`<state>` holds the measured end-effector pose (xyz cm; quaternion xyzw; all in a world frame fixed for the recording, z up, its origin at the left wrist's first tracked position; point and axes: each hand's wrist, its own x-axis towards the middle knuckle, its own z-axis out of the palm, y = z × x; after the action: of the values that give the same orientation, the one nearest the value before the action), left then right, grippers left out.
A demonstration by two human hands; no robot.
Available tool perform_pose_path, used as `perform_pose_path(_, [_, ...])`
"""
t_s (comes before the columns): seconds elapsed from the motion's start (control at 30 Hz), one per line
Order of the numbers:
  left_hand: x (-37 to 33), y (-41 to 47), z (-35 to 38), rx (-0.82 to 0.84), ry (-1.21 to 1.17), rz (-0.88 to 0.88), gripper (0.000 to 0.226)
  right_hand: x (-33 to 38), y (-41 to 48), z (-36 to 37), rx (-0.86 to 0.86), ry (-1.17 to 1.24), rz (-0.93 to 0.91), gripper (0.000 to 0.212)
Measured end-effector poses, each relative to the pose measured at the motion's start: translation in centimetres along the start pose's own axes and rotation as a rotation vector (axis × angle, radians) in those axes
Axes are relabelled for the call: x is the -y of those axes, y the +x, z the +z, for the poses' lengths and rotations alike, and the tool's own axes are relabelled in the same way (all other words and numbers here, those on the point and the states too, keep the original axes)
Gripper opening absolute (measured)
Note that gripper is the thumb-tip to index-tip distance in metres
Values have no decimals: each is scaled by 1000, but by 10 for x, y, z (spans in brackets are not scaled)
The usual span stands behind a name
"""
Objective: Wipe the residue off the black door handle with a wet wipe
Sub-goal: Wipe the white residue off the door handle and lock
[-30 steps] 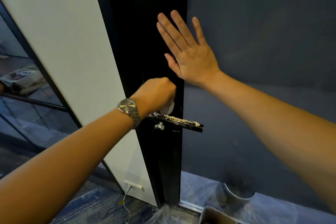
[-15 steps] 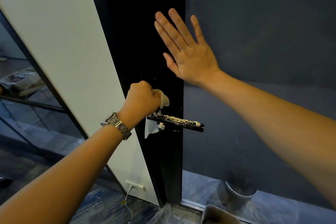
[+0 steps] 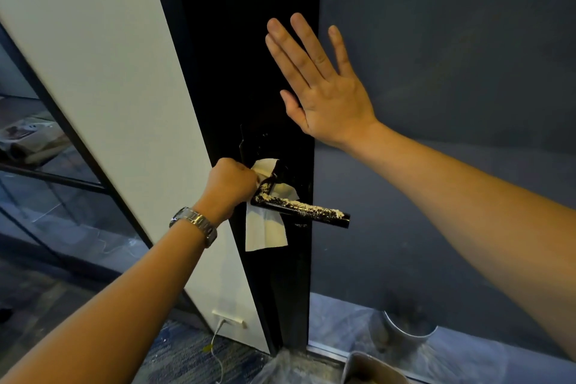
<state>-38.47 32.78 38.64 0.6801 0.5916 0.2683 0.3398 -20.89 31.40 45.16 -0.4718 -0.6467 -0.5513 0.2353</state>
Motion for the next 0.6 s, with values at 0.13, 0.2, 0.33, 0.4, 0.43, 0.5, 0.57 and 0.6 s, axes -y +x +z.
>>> perform_pose_path(0.13, [-14, 8, -12, -41, -42, 118, 18, 0, 0, 0, -4, -3, 2, 53])
perform_pose_path(0.2, [-23, 4, -13, -83, 36, 252, 21, 0, 0, 0, -7, -12, 3, 53])
perform_pose_path(0.33, [-14, 1, -5, -122, 108, 240, 20, 1, 0, -1, -4, -5, 5, 53])
perform_pose_path(0.4, [-5, 4, -5, -82, 68, 155, 20, 1, 1, -1, -6, -8, 5, 53])
perform_pose_path(0.43, [-3, 4, -5, -78, 63, 149, 22, 1, 1, -1, -7, -6, 4, 53])
perform_pose_path(0.5, [-6, 0, -2, -120, 93, 230, 24, 1, 1, -1, -8, -10, 3, 53])
perform_pose_path(0.57, [-14, -8, 2, -201, 121, 372, 21, 1, 0, -1, -10, -14, 5, 53])
perform_pose_path(0.6, [-17, -11, 3, -228, 138, 440, 21, 1, 1, -1, -10, -11, 5, 53])
